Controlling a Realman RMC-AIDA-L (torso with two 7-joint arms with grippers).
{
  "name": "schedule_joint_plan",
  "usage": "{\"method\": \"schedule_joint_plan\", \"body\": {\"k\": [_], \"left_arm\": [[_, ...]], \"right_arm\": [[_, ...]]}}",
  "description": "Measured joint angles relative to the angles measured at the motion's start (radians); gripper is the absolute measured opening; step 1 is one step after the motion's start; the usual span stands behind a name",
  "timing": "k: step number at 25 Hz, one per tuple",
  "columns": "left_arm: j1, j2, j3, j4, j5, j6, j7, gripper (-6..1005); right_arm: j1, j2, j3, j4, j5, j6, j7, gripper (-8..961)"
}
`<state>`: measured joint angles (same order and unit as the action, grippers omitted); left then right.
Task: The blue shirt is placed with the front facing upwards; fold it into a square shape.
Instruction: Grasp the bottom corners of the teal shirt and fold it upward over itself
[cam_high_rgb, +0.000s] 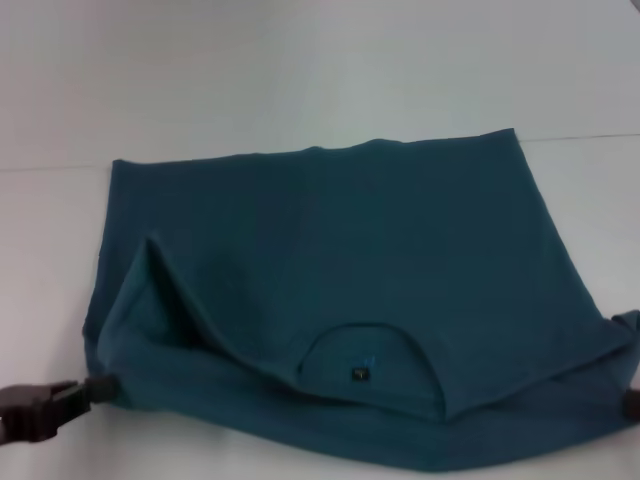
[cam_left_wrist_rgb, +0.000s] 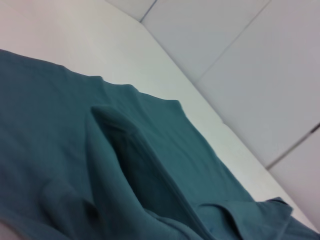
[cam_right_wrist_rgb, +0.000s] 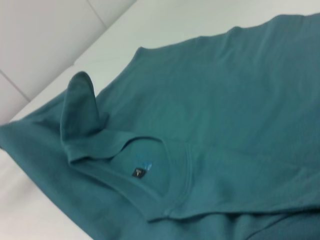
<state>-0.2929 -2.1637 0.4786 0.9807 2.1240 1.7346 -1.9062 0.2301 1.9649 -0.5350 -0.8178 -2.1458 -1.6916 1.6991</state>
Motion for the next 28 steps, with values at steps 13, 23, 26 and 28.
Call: {"method": "schedule_joint_plan", "body": {"k": [13,23,26,28], "left_arm": [[0.047,0.003,-0.094,0.086,0.102,0.216,-0.01,1],[0.072,0.002,-0.093,0.108,0.105,0.31,-0.008,0],[0.08,0.0,-0.091,0.11,0.113,0.311,-0.01,0],[0.084,-0.001,-0.09,0.112,0.126,0.312,-0.01,0]], "right_arm": [[-0.058,-0.004,0.153,-0.066,-0.099,-0.192,-0.111,21],[-0.068,-0.011,0.211,-0.067,-0.15,-0.292,-0.179,21],[-0.071,-0.012,0.212,-0.067,-0.159,-0.292,-0.179,20],[-0.072,-0.012,0.214,-0.067,-0.173,-0.291,-0.18,20]]}}
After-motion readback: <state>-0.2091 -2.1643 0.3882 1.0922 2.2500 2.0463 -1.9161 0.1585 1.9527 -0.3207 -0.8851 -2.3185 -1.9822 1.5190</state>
